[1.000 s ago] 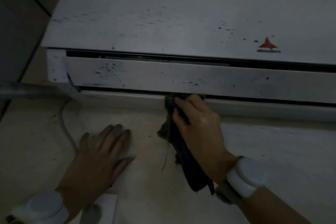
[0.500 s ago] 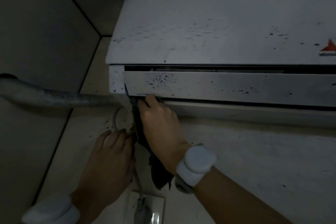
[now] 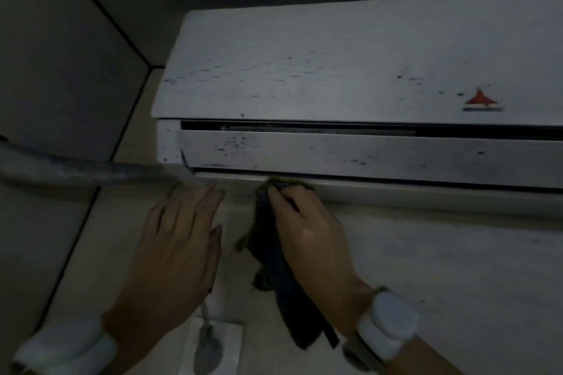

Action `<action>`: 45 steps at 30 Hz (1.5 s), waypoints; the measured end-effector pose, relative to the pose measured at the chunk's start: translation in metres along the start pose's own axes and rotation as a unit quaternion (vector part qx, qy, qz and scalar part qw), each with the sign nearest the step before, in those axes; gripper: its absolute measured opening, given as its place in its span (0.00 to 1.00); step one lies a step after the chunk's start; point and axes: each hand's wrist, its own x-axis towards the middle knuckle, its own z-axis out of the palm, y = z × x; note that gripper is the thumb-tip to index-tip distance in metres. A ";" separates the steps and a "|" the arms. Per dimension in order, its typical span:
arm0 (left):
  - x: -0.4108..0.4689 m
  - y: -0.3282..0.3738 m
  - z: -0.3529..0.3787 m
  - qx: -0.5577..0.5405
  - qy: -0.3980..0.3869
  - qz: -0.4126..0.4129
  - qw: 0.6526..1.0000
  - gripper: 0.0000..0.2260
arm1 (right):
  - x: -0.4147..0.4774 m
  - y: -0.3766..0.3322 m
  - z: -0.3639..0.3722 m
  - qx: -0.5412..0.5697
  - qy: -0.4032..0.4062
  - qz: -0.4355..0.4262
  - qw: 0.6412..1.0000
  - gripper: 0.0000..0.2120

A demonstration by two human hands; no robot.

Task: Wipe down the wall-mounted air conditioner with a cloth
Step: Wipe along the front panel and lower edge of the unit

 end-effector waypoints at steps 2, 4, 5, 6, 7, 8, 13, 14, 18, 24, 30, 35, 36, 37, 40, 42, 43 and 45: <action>0.011 0.030 0.008 -0.030 0.018 0.026 0.999 0.22 | -0.017 0.026 -0.035 -0.008 0.035 0.023 0.999 0.18; 0.021 0.063 0.014 -0.060 0.036 0.033 0.997 0.24 | -0.029 0.051 -0.067 -0.026 0.073 0.067 0.995 0.16; 0.027 0.080 0.016 -0.079 0.042 0.033 0.995 0.24 | -0.033 0.065 -0.083 -0.034 0.095 0.093 0.990 0.16; 0.032 0.099 0.017 -0.098 0.044 0.035 0.994 0.25 | -0.035 0.080 -0.100 -0.045 0.123 0.117 0.984 0.16; 0.037 0.118 0.019 -0.116 0.044 0.042 0.991 0.25 | -0.036 0.094 -0.118 -0.061 0.154 0.138 0.977 0.16; 0.041 0.134 0.020 -0.130 0.045 0.054 0.989 0.25 | -0.036 0.106 -0.134 -0.076 0.185 0.155 0.967 0.15; 0.067 0.186 0.021 -0.160 0.056 0.086 0.982 0.25 | -0.036 0.155 -0.180 -0.095 0.265 0.147 0.948 0.13; 0.072 0.192 0.021 -0.160 0.057 0.082 0.982 0.25 | -0.033 0.158 -0.179 -0.067 0.289 0.150 0.943 0.11; 0.082 0.198 0.021 -0.136 0.068 0.063 0.986 0.26 | -0.012 0.149 -0.159 -0.078 0.242 0.139 0.957 0.15; 0.082 0.204 0.026 -0.100 0.080 0.050 0.990 0.29 | 0.006 0.114 -0.137 -0.113 0.120 0.030 0.986 0.15; 0.079 0.206 0.023 -0.073 0.083 0.043 0.993 0.25 | -0.025 0.154 -0.178 -0.150 0.110 0.047 0.981 0.17; 0.079 0.204 0.020 -0.077 0.078 0.046 0.993 0.24 | -0.063 0.207 -0.225 -0.172 0.213 0.182 0.944 0.17; 0.080 0.204 0.019 -0.082 0.075 0.049 0.993 0.24 | -0.065 0.211 -0.229 -0.178 0.228 0.199 0.936 0.17; 0.080 0.203 0.018 -0.086 0.072 0.051 0.992 0.24 | -0.064 0.212 -0.228 -0.181 0.238 0.208 0.931 0.18; 0.078 0.196 0.015 -0.091 0.067 0.054 0.992 0.24 | -0.050 0.197 -0.208 -0.154 0.249 0.199 0.935 0.18; 0.075 0.190 0.014 -0.095 0.070 0.047 0.992 0.24 | -0.036 0.176 -0.187 -0.141 0.227 0.165 0.949 0.19; 0.074 0.188 0.013 -0.097 0.072 0.045 0.992 0.24 | -0.031 0.164 -0.177 -0.143 0.211 0.150 0.955 0.19; 0.068 0.178 0.012 -0.092 0.068 0.038 0.993 0.23 | -0.016 0.135 -0.150 -0.127 0.176 0.117 0.969 0.19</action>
